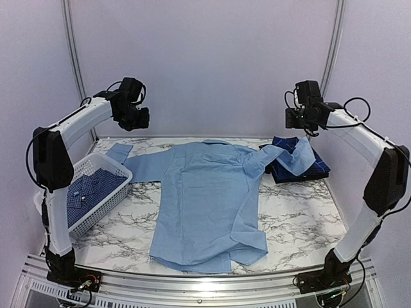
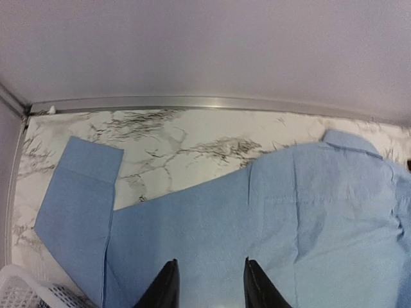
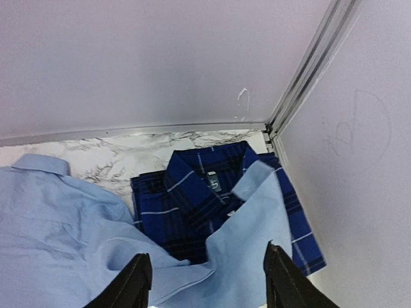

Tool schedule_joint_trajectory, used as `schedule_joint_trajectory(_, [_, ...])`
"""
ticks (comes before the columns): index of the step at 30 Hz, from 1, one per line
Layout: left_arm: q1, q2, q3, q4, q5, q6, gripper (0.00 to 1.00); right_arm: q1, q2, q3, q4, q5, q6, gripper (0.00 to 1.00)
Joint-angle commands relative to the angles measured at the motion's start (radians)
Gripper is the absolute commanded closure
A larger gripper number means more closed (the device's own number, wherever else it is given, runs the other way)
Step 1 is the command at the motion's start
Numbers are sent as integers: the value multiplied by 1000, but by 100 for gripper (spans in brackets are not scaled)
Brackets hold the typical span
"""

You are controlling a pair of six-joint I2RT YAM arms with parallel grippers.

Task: Fold and stack the long sleeve shirts
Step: Flatten out the crumpled shirt at the center of the board.

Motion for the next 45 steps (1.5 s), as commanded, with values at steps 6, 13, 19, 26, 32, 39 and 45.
schedule_joint_trajectory(6, [-172,96,-44,99,149,-98,47,249,-30,-95,76,-122,116,39])
schedule_joint_trajectory(13, [-225,253,-61,259,276,-206,55,407,150,-106,128,-242,186,49])
schedule_joint_trajectory(19, [-209,374,13,293,281,-230,56,435,179,-245,211,-395,231,49])
schedule_joint_trajectory(26, [-142,403,-38,294,247,-258,58,424,134,-453,161,-375,211,46])
schedule_joint_trajectory(32, [-65,378,-115,292,230,-256,58,386,-41,-651,96,-287,261,43])
schedule_joint_trajectory(39, [-16,385,-111,282,235,-242,58,335,-230,-770,-23,-214,299,41])
schedule_joint_trajectory(45, [-6,391,-84,271,241,-234,58,422,-303,-682,-85,-188,323,37])
